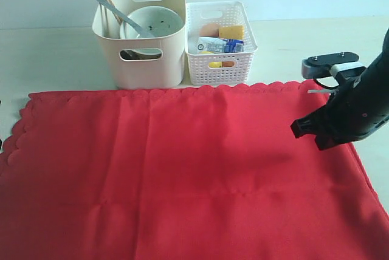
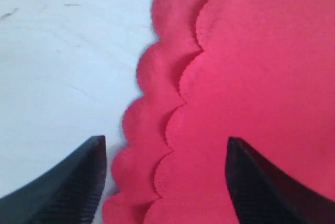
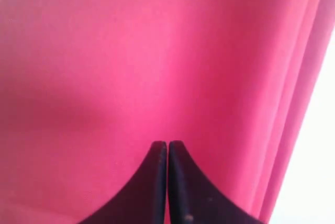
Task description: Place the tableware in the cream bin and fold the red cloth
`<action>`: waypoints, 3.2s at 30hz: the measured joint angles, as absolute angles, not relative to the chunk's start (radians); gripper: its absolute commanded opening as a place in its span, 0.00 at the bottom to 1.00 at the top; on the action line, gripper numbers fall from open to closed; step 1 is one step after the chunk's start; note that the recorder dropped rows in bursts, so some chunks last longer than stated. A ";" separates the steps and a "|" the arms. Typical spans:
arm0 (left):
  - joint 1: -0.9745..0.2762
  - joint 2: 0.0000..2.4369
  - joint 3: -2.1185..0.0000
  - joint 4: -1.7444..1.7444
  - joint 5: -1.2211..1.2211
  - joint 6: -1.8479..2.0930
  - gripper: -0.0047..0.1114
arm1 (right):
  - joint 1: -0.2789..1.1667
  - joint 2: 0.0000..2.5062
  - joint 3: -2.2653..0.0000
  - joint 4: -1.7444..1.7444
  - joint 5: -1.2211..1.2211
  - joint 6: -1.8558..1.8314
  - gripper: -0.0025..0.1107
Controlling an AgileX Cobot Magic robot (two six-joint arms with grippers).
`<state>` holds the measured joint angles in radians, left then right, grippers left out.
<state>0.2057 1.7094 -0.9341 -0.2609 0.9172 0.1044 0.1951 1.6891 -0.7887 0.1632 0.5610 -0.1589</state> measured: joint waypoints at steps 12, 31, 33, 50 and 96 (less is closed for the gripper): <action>0.292 1.767 -0.916 -0.385 0.879 0.290 0.59 | 0.195 1.795 -0.789 0.161 0.531 -0.137 0.04; 0.298 1.879 -0.914 -0.444 0.853 0.420 0.59 | 0.195 1.838 -0.807 0.166 0.523 -0.135 0.04; 0.298 1.884 -0.917 -0.463 0.861 0.441 0.59 | 0.195 1.840 -0.807 0.168 0.518 -0.135 0.04; 0.298 1.935 -0.925 -0.495 1.048 0.472 0.59 | 0.195 1.842 -0.807 0.177 0.497 -0.135 0.04; 0.146 1.694 -1.007 -0.508 1.185 0.461 0.05 | 0.192 1.852 -0.807 0.398 0.504 -0.201 0.04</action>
